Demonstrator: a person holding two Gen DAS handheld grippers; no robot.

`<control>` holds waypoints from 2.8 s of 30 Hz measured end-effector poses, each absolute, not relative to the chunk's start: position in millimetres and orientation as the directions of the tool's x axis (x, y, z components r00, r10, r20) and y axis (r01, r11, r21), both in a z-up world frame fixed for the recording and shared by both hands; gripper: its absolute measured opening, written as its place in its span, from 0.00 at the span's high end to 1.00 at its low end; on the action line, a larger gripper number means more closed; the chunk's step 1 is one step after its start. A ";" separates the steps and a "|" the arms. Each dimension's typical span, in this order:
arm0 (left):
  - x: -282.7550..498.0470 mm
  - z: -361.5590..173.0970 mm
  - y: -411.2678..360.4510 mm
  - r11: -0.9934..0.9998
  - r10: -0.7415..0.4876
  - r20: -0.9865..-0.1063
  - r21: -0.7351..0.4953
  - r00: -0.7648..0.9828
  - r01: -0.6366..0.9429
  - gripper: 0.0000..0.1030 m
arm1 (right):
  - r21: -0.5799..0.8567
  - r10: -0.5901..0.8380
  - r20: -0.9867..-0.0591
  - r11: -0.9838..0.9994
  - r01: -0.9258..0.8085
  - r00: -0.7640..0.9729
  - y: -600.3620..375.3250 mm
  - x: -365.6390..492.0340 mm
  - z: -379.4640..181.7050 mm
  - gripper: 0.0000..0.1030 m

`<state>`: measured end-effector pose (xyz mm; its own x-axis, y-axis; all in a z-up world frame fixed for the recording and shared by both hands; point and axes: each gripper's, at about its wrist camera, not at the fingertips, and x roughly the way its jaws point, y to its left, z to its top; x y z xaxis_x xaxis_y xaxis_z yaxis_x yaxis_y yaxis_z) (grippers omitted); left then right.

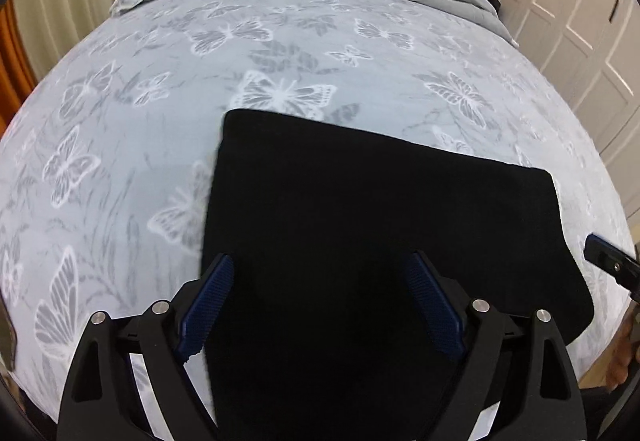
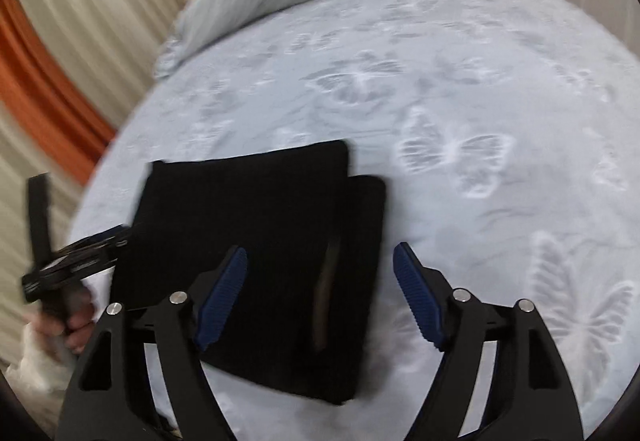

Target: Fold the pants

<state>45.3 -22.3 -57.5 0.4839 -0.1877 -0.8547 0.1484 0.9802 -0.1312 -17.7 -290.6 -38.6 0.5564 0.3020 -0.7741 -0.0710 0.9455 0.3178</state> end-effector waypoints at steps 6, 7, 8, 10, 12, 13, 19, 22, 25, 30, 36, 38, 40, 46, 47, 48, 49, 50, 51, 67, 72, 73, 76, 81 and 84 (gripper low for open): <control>34.8 -58.1 -10.4 0.985 -0.163 -0.856 -0.111 0.490 0.134 0.16 | 0.240 0.244 -0.841 0.968 -0.071 0.483 -263.0 -5.5 -66.6 0.63; 33.8 -58.6 -9.7 0.984 -0.166 -0.858 -0.114 0.486 0.136 0.16 | 0.276 0.283 -0.830 0.957 -0.087 0.481 -261.9 -6.9 -58.1 0.67; 31.9 -57.9 -10.2 0.983 -0.169 -0.858 -0.115 0.485 0.140 0.16 | 0.303 0.313 -0.802 0.947 -0.104 0.509 -261.1 -13.2 -40.9 0.68; 29.7 -54.9 -10.4 0.982 -0.175 -0.853 -0.116 0.491 0.150 0.16 | 0.294 0.320 -0.770 0.946 -0.138 0.551 -258.8 -21.0 -19.1 0.68; 26.4 -50.9 -12.3 0.980 -0.182 -0.845 -0.115 0.503 0.161 0.16 | 0.271 0.290 -0.786 0.955 -0.117 0.546 -264.5 -23.5 -23.1 0.66; 25.2 -50.8 -13.8 0.979 -0.184 -0.844 -0.114 0.504 0.167 0.16 | 0.252 0.258 -0.822 0.964 -0.082 0.507 -269.1 -18.6 -39.6 0.65; 24.9 -66.2 -25.7 0.980 -0.149 -0.869 -0.067 0.471 0.187 0.16 | 0.207 0.181 -0.833 0.978 -0.009 0.523 -281.1 -21.9 -46.1 0.45; 24.3 -66.0 -26.6 0.981 -0.142 -0.867 -0.059 0.477 0.186 0.16 | 0.193 0.161 -0.834 0.981 0.006 0.529 -284.4 -23.4 -42.8 0.34; 24.3 -66.9 -27.9 0.982 -0.133 -0.867 -0.049 0.481 0.184 0.16 | 0.225 0.186 -0.845 0.974 0.019 0.502 -283.0 -20.2 -48.3 0.26; 22.2 -68.2 -31.1 0.983 -0.106 -0.870 -0.018 0.481 0.184 0.16 | 0.226 0.200 -0.877 0.974 0.007 0.437 -274.7 -18.0 -66.6 0.18; 11.0 -69.4 -22.2 0.973 -0.189 -0.889 -0.113 0.417 0.201 0.16 | 0.407 0.359 -0.857 0.911 0.059 0.369 -286.3 -23.2 -85.0 0.11; 8.1 -70.9 -16.9 0.966 -0.230 -0.892 -0.161 0.390 0.202 0.16 | 0.472 0.423 -0.839 0.879 0.071 0.342 -287.9 -21.0 -92.8 0.09; 7.9 -72.6 -11.1 0.962 -0.258 -0.890 -0.199 0.376 0.188 0.16 | 0.473 0.424 -0.837 0.878 0.067 0.346 -284.2 -21.0 -94.0 0.06; 25.8 -86.4 1.3 0.944 -0.329 -0.883 -0.318 0.334 0.090 0.11 | 0.451 0.394 -0.840 0.889 0.075 0.374 -270.0 -8.0 -96.4 0.04; 27.9 -87.6 0.7 0.943 -0.330 -0.881 -0.324 0.340 0.075 0.11 | 0.455 0.395 -0.837 0.886 0.083 0.379 -269.3 -5.8 -97.1 0.04; 30.4 -88.7 -1.6 0.945 -0.321 -0.882 -0.321 0.345 0.060 0.11 | 0.464 0.398 -0.831 0.881 0.090 0.388 -269.7 -3.8 -97.6 0.04; 32.4 -89.5 -4.2 0.948 -0.312 -0.883 -0.316 0.351 0.046 0.10 | 0.471 0.401 -0.826 0.877 0.096 0.396 -269.8 -2.3 -98.4 0.04; 33.7 -90.1 -5.7 0.948 -0.307 -0.883 -0.315 0.355 0.036 0.05 | 0.475 0.401 -0.823 0.874 0.099 0.403 -270.1 -1.5 -99.5 0.04; 36.0 -92.1 -8.9 0.948 -0.305 -0.883 -0.318 0.356 0.023 0.05 | 0.472 0.398 -0.820 0.876 0.095 0.411 -268.7 0.5 -100.0 0.04; 37.5 -91.0 46.8 0.883 -0.438 -0.841 -0.468 0.319 -0.023 0.06 | 0.531 0.485 -0.784 0.848 0.013 0.389 -276.6 -17.9 -97.5 0.04; 31.4 -95.9 55.7 0.837 -0.532 -0.798 -0.547 0.284 0.032 0.06 | 0.556 0.498 -0.770 0.830 0.038 0.400 -279.7 -14.5 -101.3 0.04; 30.1 -97.0 50.6 0.828 -0.549 -0.790 -0.558 0.272 0.052 0.06 | 0.568 0.503 -0.763 0.822 0.050 0.406 -280.8 -12.9 -102.0 0.04; 31.8 -98.1 28.5 0.813 -0.578 -0.776 -0.573 0.252 0.103 0.06 | 0.607 0.525 -0.739 0.790 0.080 0.422 -284.2 -8.6 -103.3 0.04; 32.5 -98.5 8.9 0.815 -0.576 -0.774 -0.567 0.261 0.115 0.06 | 0.650 0.556 -0.695 0.757 0.066 0.457 -290.6 -1.5 -108.0 0.04; 37.1 -99.2 -3.2 0.831 -0.555 -0.786 -0.542 0.274 0.129 0.06 | 0.639 0.540 -0.686 0.768 0.048 0.487 -286.9 3.0 -109.0 0.04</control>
<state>37.1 -3.2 -99.2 0.2738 -0.5547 -0.7857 0.1287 0.8307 -0.5416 3.0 -286.9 -109.0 0.4870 0.5400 -0.6865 0.0485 0.7680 0.6386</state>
